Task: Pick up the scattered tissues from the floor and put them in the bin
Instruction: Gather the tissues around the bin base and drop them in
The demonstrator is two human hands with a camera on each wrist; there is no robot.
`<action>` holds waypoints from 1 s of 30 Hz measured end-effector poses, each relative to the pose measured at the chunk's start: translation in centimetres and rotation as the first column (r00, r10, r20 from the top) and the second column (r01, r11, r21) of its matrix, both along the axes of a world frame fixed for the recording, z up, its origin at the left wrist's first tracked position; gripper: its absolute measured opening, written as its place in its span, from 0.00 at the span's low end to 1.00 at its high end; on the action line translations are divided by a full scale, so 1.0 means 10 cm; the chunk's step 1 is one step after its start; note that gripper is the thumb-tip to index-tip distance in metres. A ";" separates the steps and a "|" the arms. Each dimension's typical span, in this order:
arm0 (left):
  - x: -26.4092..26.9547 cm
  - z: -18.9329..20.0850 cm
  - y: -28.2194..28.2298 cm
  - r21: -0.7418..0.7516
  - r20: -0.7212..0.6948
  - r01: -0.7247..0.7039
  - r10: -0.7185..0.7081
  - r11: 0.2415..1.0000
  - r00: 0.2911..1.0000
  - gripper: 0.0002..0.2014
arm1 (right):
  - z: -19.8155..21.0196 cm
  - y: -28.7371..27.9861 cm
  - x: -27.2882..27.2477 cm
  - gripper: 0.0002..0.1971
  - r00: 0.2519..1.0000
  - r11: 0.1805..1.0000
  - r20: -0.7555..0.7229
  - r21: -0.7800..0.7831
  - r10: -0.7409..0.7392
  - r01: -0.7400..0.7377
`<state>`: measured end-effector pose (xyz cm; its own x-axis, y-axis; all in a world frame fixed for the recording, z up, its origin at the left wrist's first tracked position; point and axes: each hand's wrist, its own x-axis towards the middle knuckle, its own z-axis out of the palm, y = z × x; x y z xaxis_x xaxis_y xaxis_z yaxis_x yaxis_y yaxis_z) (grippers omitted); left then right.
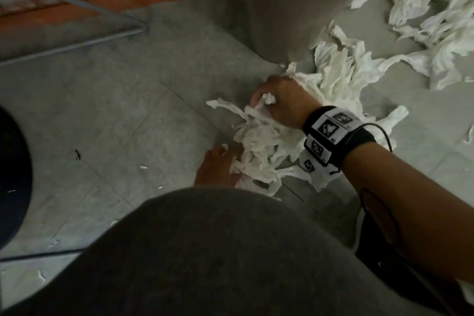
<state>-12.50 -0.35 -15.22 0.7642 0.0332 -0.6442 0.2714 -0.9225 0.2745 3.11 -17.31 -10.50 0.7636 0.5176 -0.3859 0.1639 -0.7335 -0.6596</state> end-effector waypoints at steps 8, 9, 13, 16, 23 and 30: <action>0.43 0.40 0.27 -0.237 0.479 -0.202 0.295 0.950 0.827 0.12 | -0.19 0.01 -0.29 0.43 0.958 0.930 -0.212 -0.272 0.191 -0.246; 0.50 0.44 0.30 -0.264 0.526 -0.178 0.296 0.948 0.797 0.13 | -0.24 0.01 -0.30 0.37 0.960 0.918 -0.189 -0.302 0.208 -0.258; 0.72 0.41 0.27 -0.203 0.578 -0.148 0.240 0.968 0.780 0.14 | -0.33 0.00 -0.31 0.21 0.989 0.941 -0.102 -0.310 0.106 -0.133; 0.81 0.26 0.13 -0.107 0.405 -0.067 0.105 0.992 0.908 0.22 | -0.29 -0.01 -0.25 0.22 0.997 0.980 -0.068 -0.198 -0.033 0.019; 0.72 -0.07 0.12 -0.103 0.403 -0.092 0.126 0.990 0.907 0.24 | -0.04 -0.07 0.01 0.12 0.962 0.967 0.107 0.045 -0.253 0.249; 0.16 0.17 -0.21 -0.036 0.225 0.065 -0.056 0.997 0.973 0.44 | 0.16 -0.05 0.16 0.18 0.924 0.882 0.069 0.333 -0.376 0.334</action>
